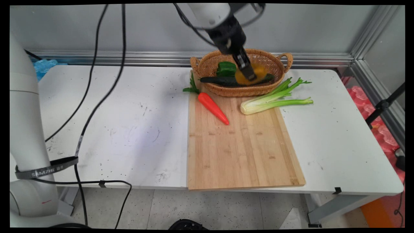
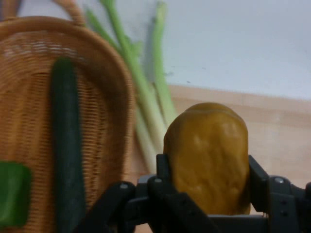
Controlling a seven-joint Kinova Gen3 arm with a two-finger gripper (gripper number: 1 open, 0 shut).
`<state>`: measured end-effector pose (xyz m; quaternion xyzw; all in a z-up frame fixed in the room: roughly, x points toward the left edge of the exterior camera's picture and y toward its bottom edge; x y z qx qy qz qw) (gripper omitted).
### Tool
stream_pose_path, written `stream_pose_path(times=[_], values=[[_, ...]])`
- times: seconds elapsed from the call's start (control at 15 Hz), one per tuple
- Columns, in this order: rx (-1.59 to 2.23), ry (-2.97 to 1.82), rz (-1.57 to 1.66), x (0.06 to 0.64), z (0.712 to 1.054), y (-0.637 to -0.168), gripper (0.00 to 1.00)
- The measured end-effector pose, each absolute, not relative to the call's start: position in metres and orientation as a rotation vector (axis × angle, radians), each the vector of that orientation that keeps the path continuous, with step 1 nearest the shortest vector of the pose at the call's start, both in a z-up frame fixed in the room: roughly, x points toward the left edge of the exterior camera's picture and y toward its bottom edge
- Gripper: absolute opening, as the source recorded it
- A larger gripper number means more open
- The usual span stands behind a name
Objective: Place the picked object in the vegetable basket
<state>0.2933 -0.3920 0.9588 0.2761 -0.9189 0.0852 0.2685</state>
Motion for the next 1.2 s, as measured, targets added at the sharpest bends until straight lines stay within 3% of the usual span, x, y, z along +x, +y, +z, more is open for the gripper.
stream_pose_path(times=[0.53,0.93,1.2], values=[[1.021,-2.307,0.332,0.34,0.981,-0.446,0.0],[1.109,-2.241,0.369,0.348,0.967,-0.492,0.0],[1.125,-2.24,0.383,0.341,0.94,-0.526,0.0]])
